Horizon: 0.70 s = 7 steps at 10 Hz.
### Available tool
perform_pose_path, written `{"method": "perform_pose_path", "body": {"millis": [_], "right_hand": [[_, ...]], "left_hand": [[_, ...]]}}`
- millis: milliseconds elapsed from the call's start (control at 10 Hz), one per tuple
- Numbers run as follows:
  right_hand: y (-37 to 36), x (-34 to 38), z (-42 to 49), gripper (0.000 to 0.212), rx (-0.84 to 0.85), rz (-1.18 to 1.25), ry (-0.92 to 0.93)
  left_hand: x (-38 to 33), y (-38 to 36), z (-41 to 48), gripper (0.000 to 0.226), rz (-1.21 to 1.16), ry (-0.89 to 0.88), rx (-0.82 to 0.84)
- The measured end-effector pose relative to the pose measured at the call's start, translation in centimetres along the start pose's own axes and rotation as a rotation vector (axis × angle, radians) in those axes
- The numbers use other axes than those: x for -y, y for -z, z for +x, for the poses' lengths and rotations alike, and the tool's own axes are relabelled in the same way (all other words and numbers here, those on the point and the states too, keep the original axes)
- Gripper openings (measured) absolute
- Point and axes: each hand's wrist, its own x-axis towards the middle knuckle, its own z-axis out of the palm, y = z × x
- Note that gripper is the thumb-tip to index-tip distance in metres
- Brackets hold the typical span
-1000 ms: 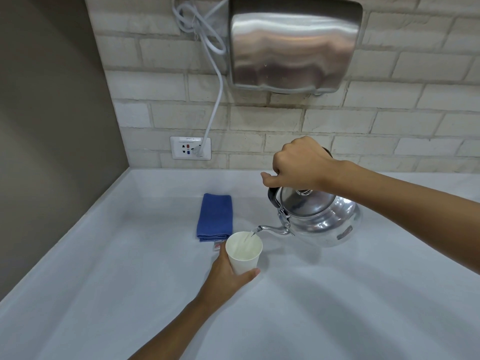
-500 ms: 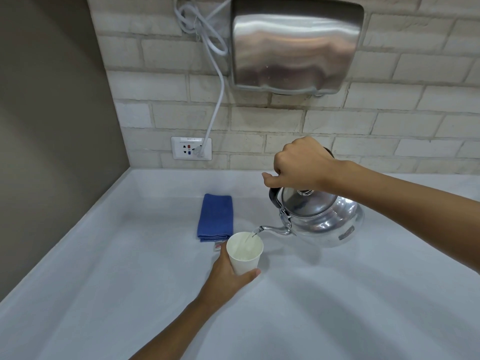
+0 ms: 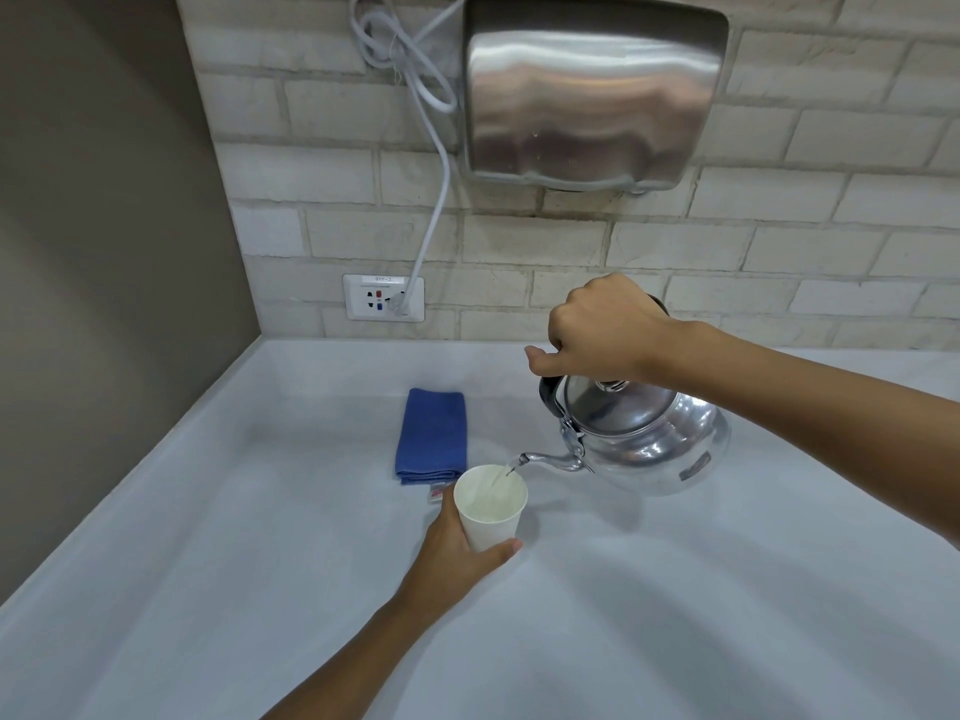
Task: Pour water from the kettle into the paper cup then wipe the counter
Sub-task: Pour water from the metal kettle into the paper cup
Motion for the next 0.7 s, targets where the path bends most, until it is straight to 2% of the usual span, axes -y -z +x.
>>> {"method": "perform_pose_path", "body": {"millis": [200, 400, 700], "right_hand": [[0.01, 0.02, 0.02, 0.06, 0.005, -0.006, 0.007], [0.13, 0.09, 0.03, 0.06, 0.003, -0.013, 0.009], [0.27, 0.13, 0.04, 0.06, 0.004, -0.018, 0.006]], "left_hand": [[0.1, 0.0, 0.01, 0.078, -0.001, -0.002, -0.005], [0.05, 0.07, 0.01, 0.071, -0.001, -0.002, 0.002], [0.16, 0.06, 0.08, 0.071, 0.0, 0.005, -0.003]]}}
